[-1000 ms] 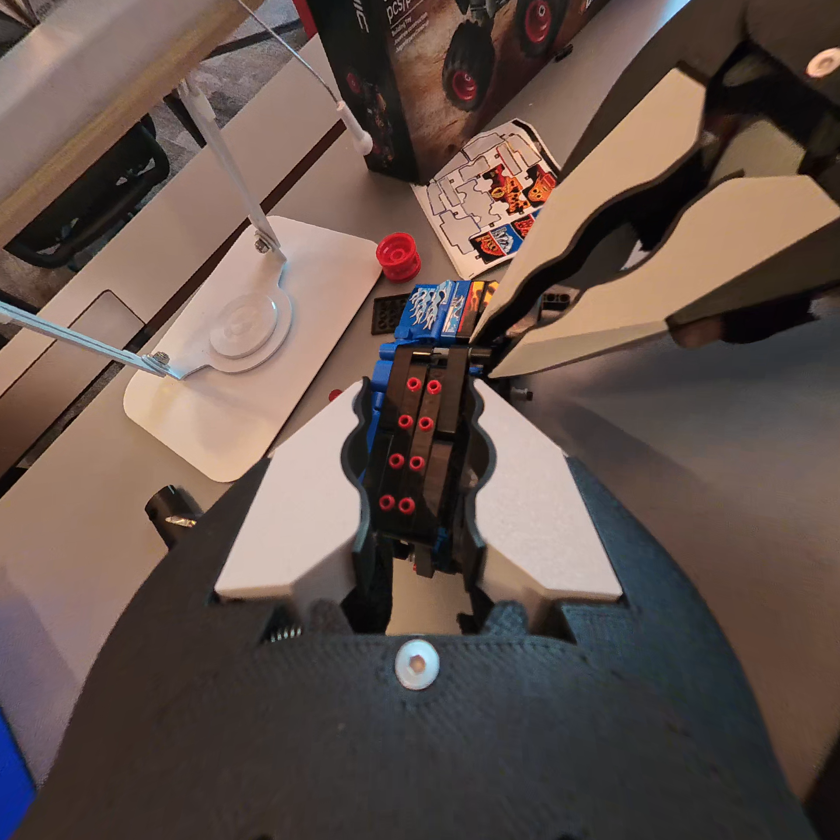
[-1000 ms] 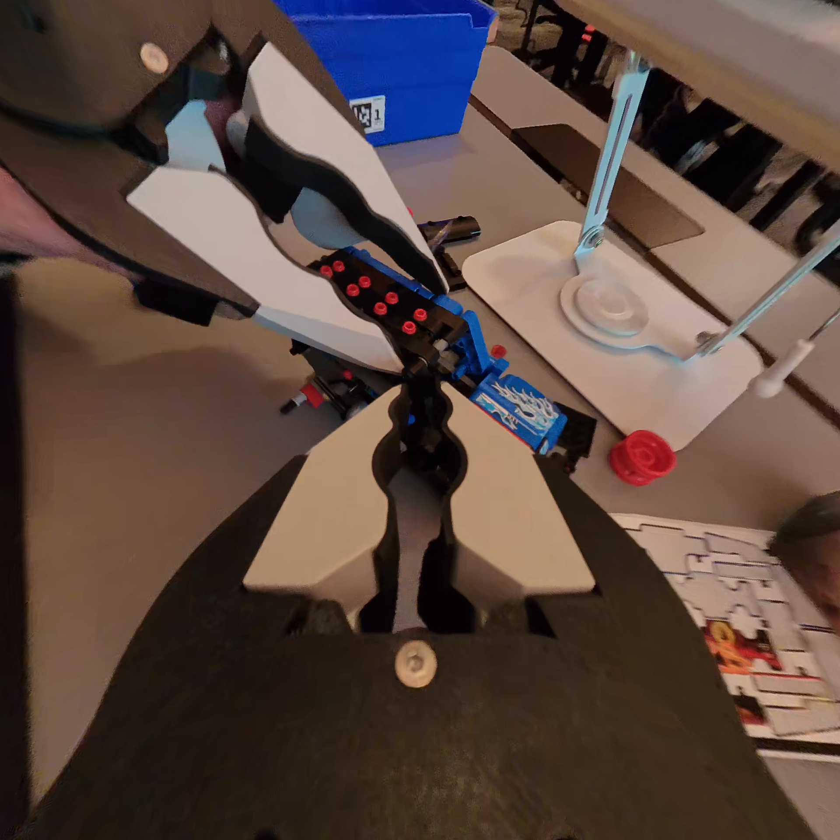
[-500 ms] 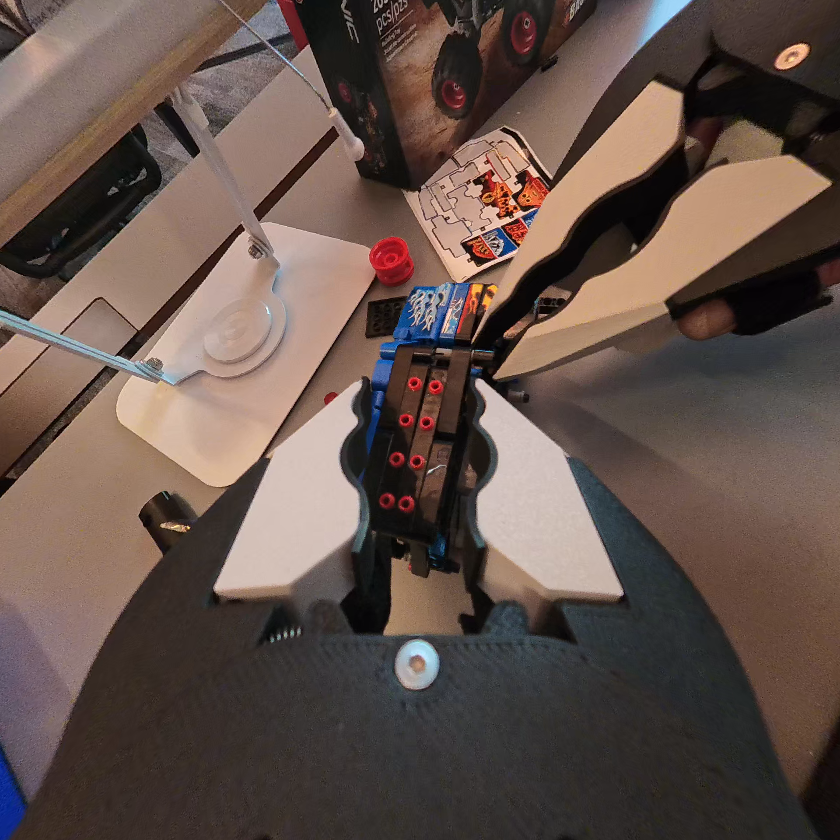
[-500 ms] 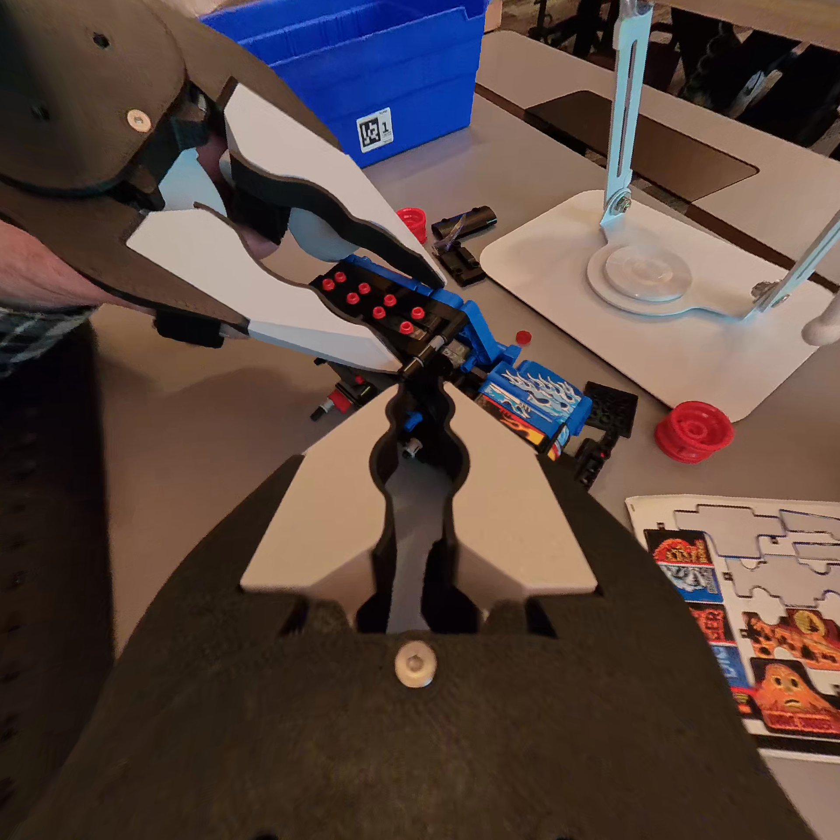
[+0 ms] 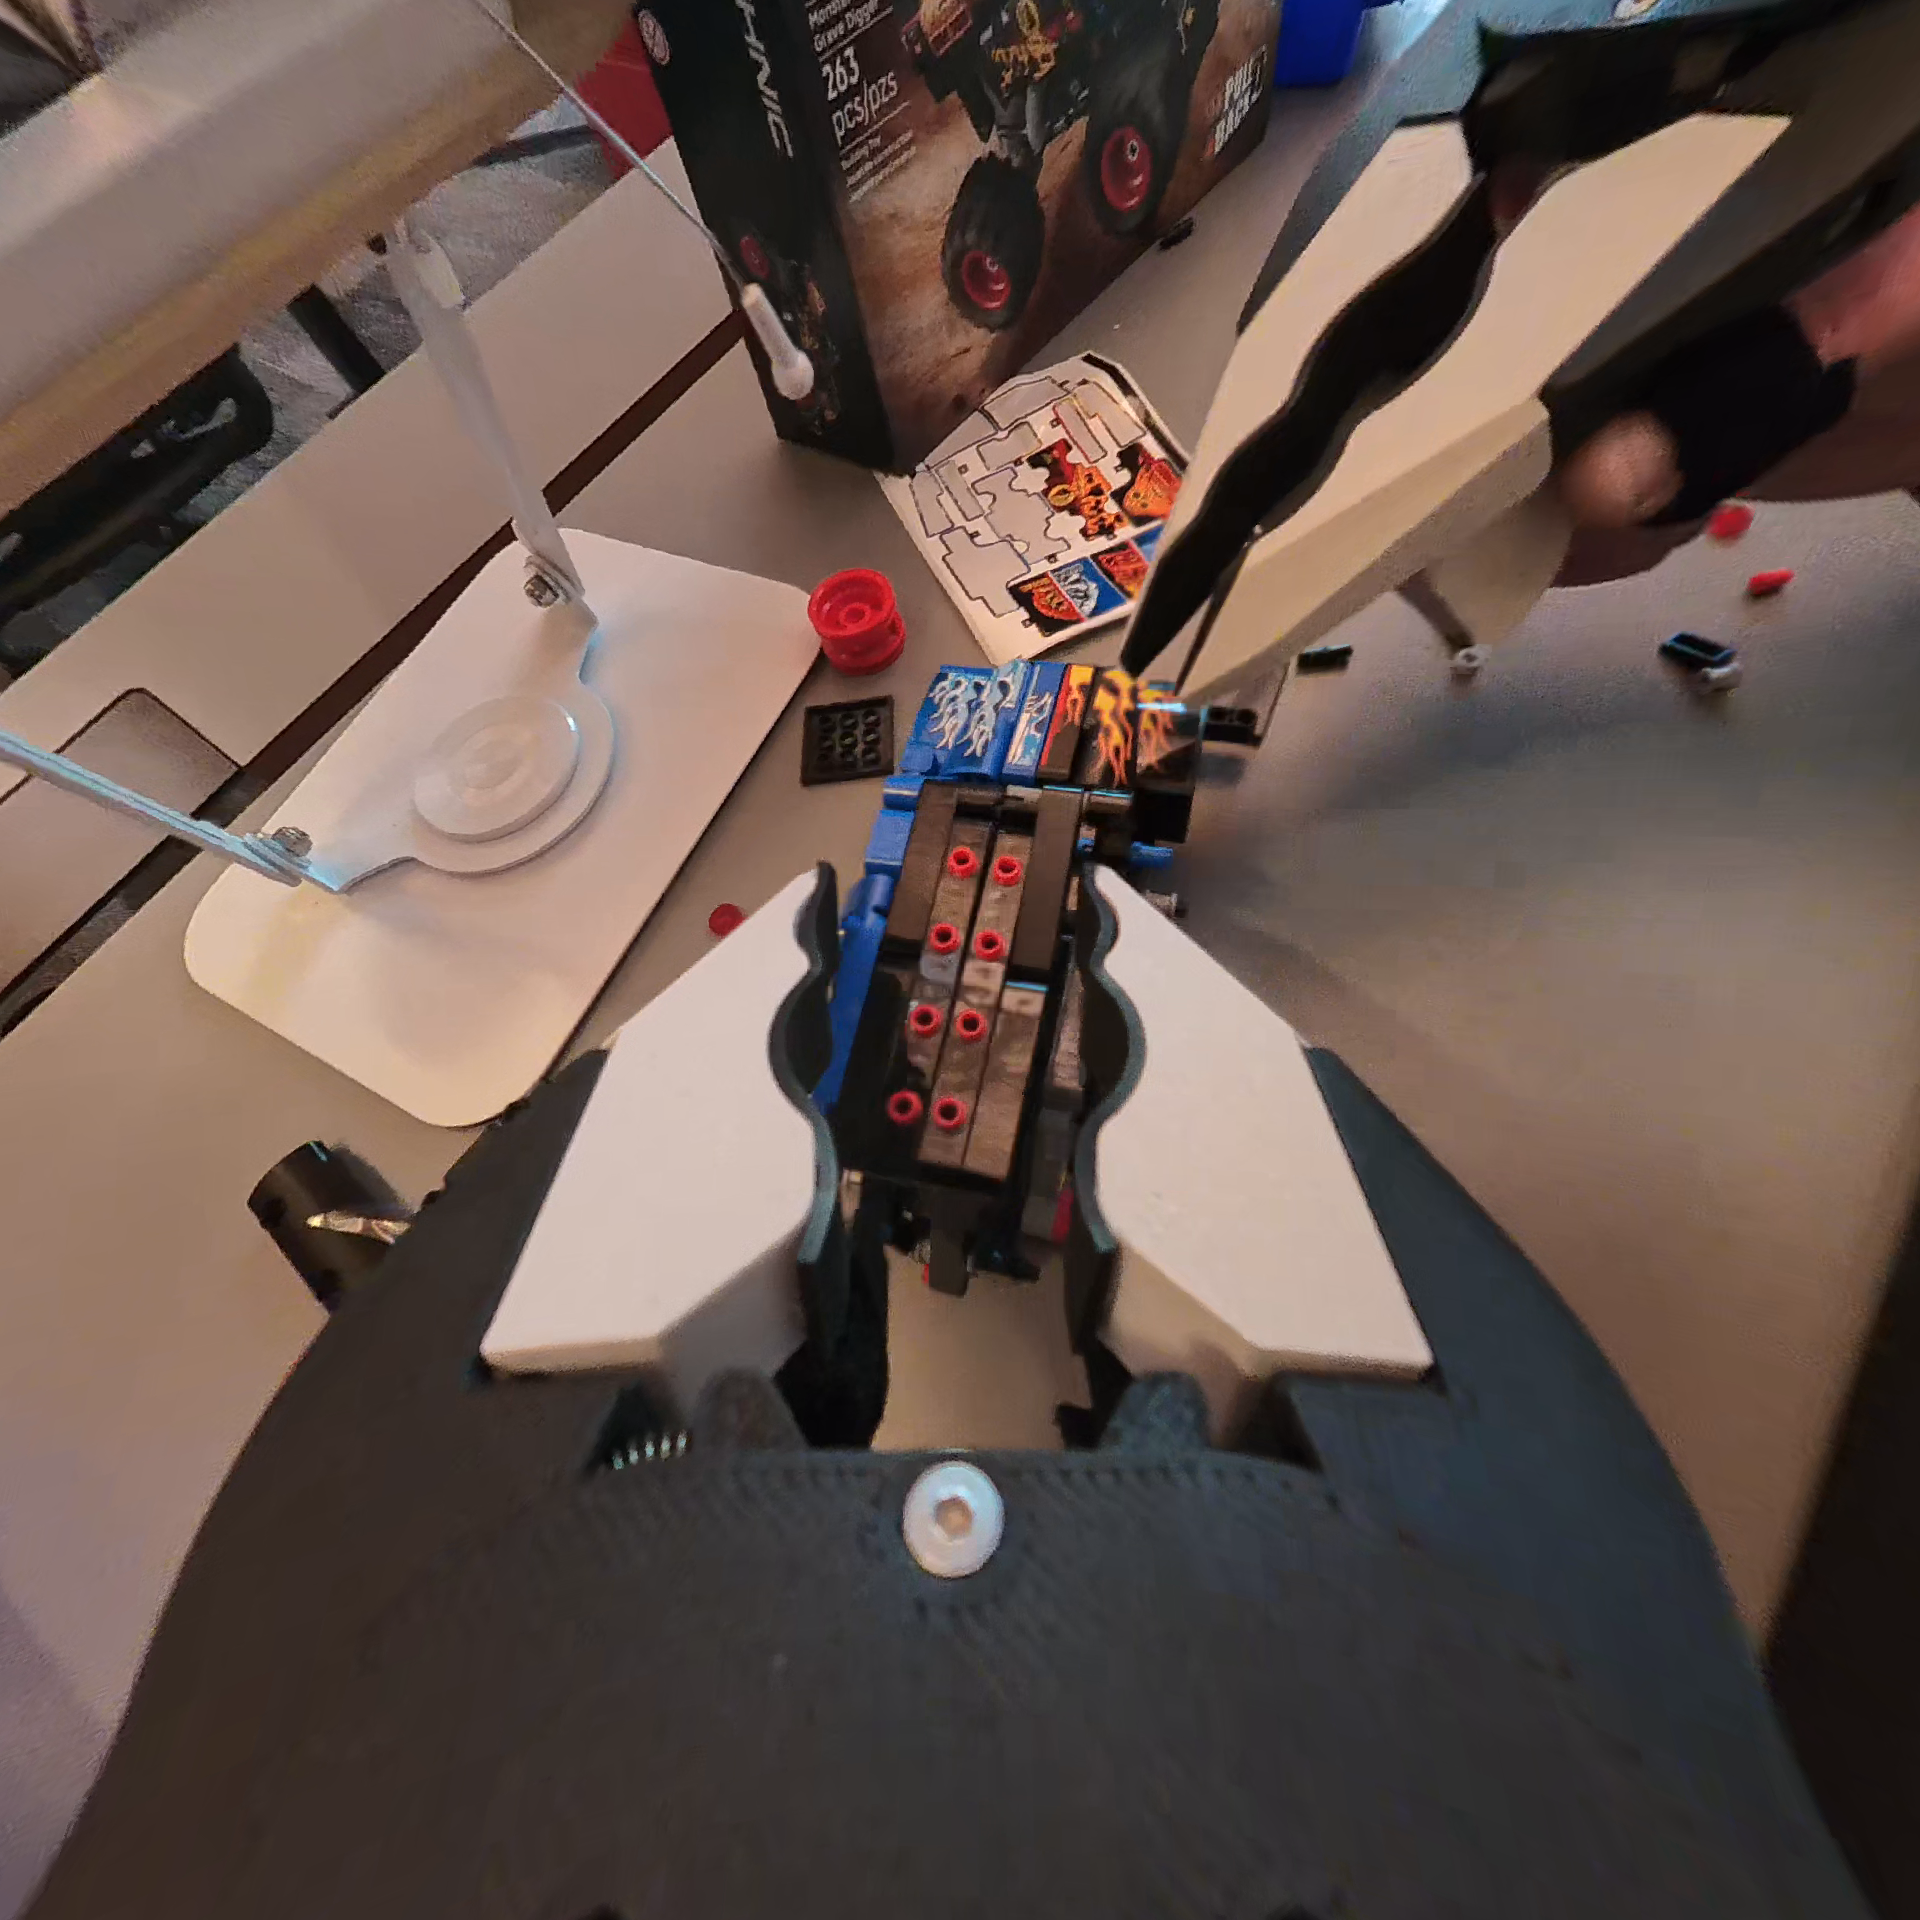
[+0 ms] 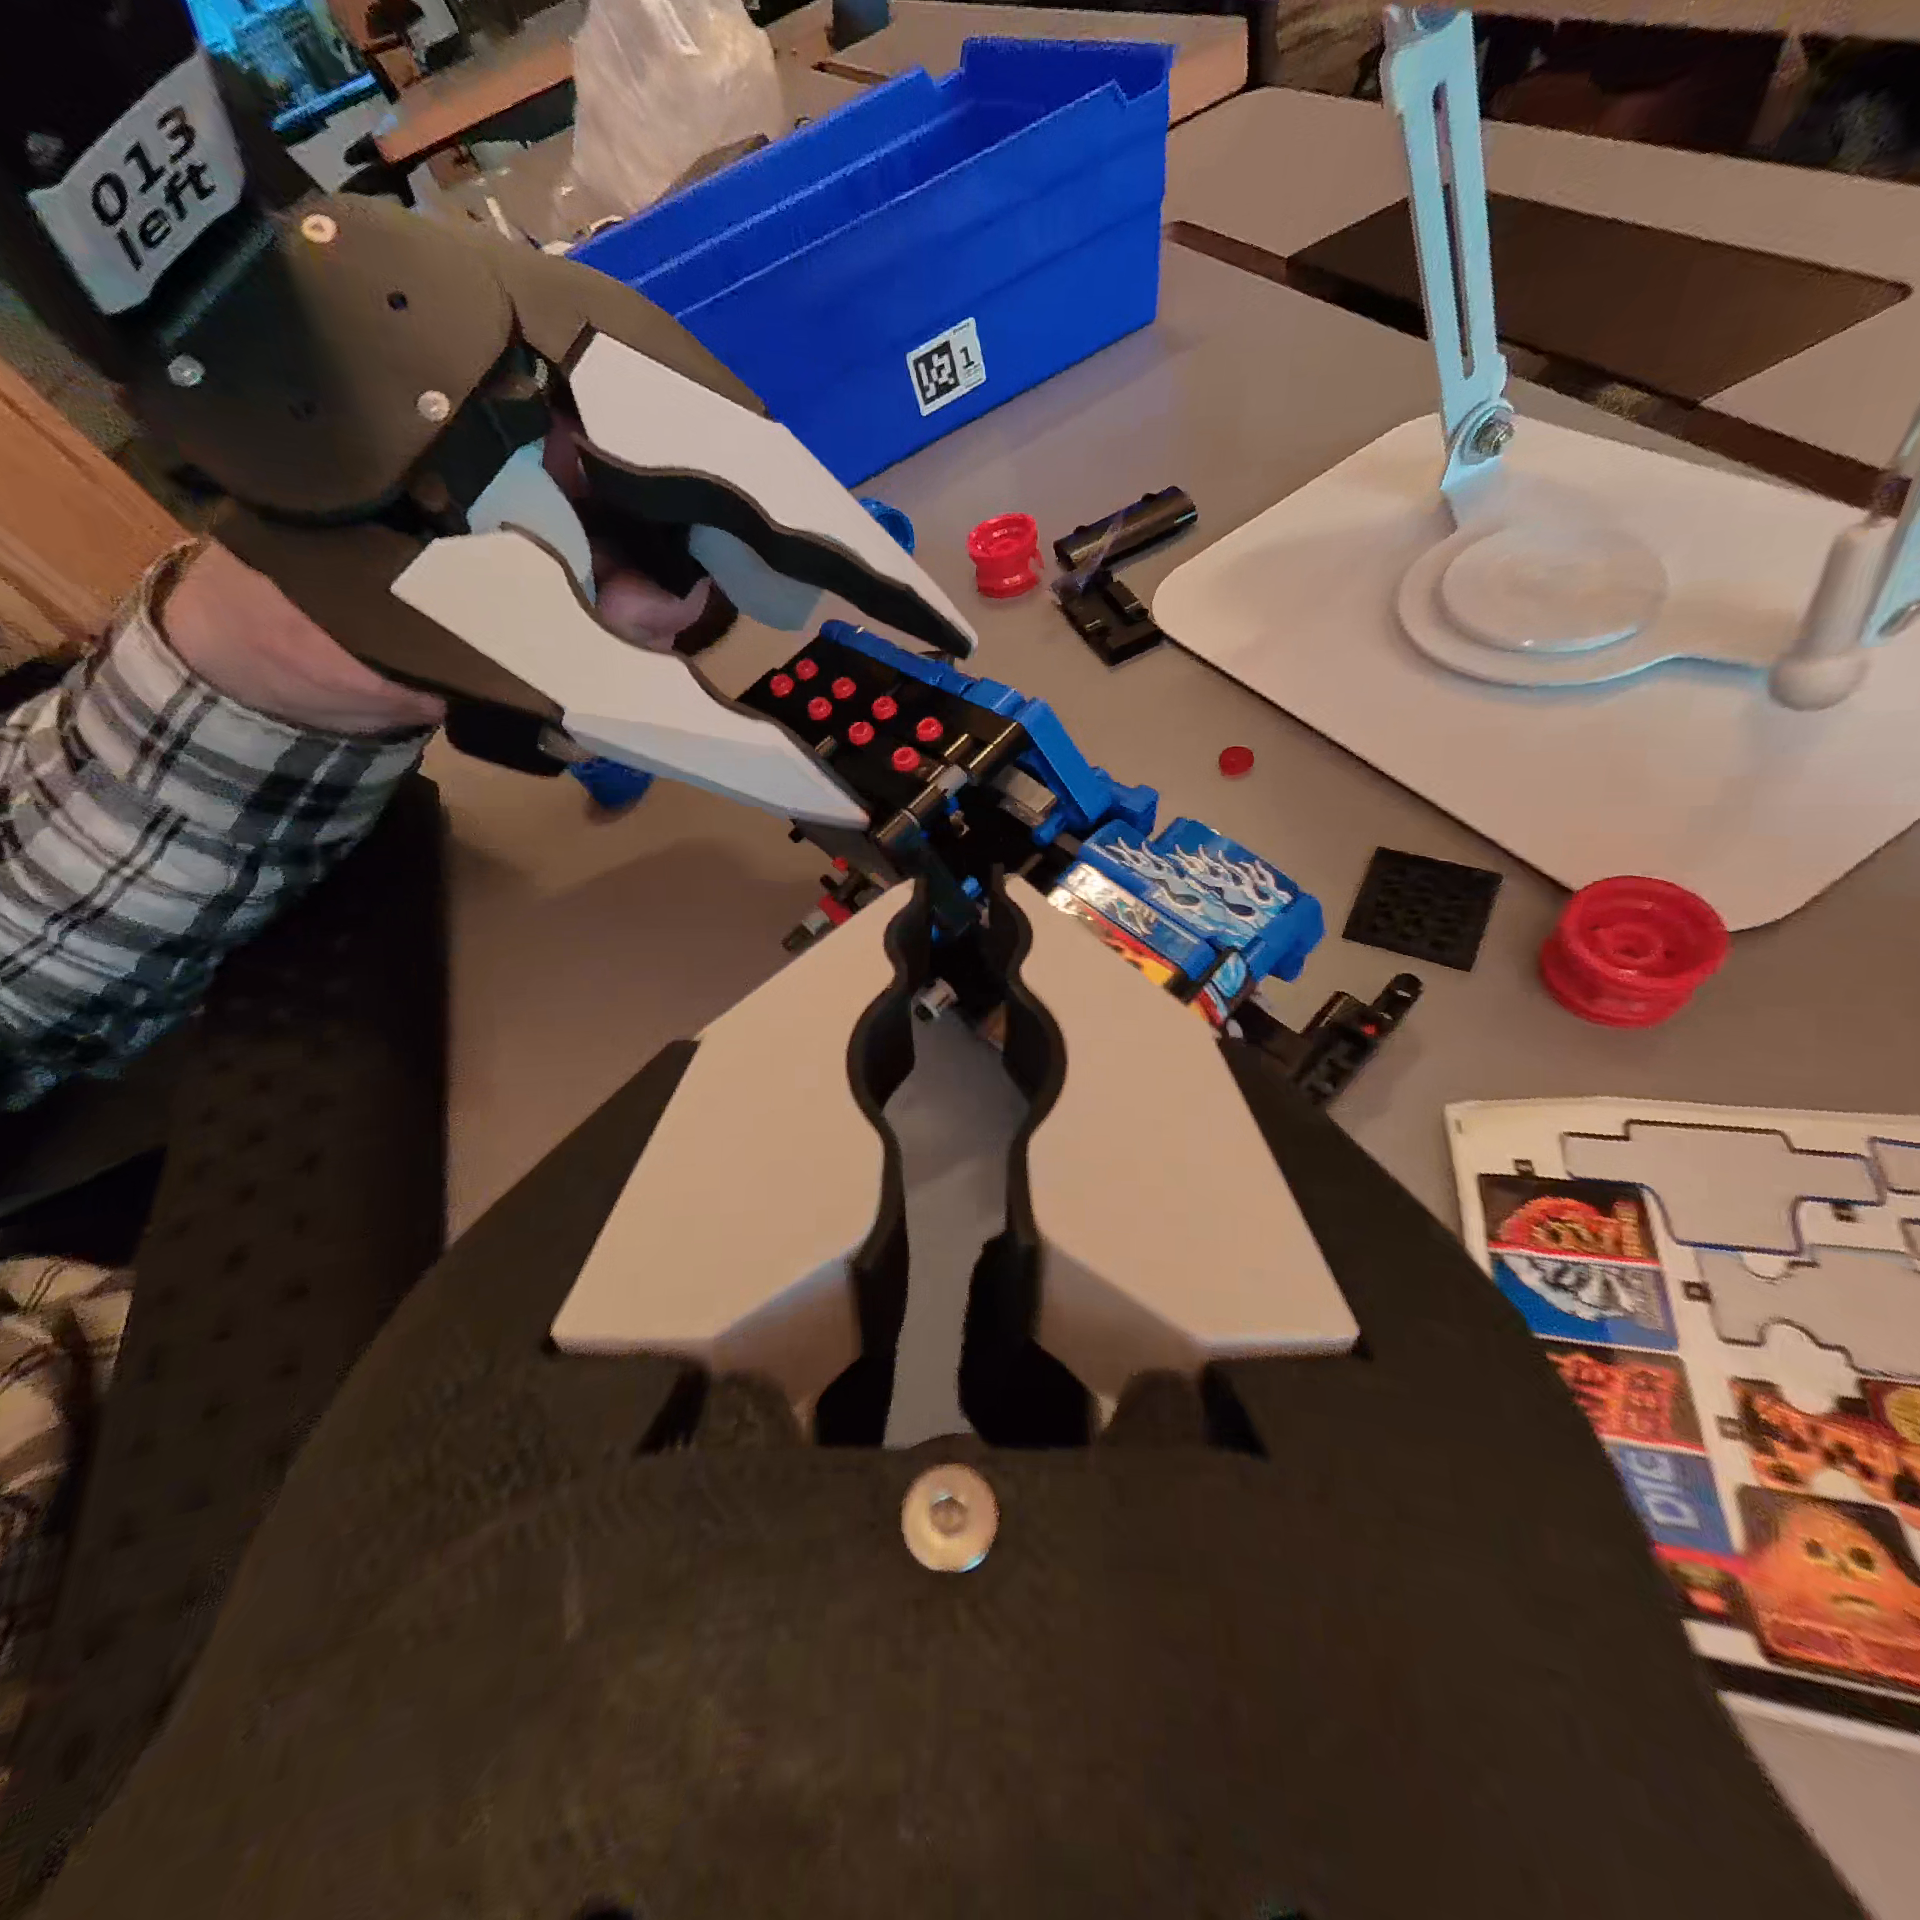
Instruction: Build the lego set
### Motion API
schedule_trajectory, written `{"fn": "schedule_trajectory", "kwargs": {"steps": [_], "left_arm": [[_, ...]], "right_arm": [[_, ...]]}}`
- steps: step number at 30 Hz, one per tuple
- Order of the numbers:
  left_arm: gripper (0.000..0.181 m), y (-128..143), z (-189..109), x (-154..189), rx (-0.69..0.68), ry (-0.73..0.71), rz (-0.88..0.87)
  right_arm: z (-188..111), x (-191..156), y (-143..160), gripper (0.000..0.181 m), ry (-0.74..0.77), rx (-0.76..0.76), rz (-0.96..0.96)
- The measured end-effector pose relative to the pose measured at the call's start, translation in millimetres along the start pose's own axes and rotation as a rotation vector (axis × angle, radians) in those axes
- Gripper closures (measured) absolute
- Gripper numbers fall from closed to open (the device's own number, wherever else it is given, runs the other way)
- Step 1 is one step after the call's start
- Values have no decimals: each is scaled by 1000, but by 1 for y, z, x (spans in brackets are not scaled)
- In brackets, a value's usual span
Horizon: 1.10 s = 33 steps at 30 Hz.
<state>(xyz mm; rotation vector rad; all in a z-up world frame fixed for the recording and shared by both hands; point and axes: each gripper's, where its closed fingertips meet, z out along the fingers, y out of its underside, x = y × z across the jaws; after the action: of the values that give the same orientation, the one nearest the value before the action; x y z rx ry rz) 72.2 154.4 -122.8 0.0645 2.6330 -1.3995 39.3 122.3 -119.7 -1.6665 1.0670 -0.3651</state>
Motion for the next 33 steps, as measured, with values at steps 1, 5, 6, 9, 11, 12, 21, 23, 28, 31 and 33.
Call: {"fn": "schedule_trajectory", "kwargs": {"steps": [1,5,6,9,11,12,21,23,28,31,33], "left_arm": [[137,-1,-2,0,4,12,-5],[137,7,-1,-2,-31,9,9],[139,8,1,0,-33,15,10],[139,10,3,-1,-41,6,21],[139,10,3,-1,-38,8,16],[139,10,3,-1,-37,7,16],[139,10,3,1,-37,9,27],[140,10,3,1,-30,14,24],[140,10,3,1,-21,20,41],[140,10,3,0,-16,24,49],[140,10,3,1,-11,31,61]], "right_arm": [[-3,1,0,171,-10,-8,0],[-1,-1,7,167,20,-56,-132],[3,-2,9,167,39,-69,-173],[15,-7,12,166,64,-93,-259],[22,-6,16,165,84,-119,-287],[23,-4,16,169,104,-125,-301],[23,-2,18,173,145,-164,-353],[22,-3,18,173,104,-147,-274],[11,3,17,166,102,-135,-266],[4,9,17,161,105,-127,-248],[1,14,19,160,121,-136,-262]]}}
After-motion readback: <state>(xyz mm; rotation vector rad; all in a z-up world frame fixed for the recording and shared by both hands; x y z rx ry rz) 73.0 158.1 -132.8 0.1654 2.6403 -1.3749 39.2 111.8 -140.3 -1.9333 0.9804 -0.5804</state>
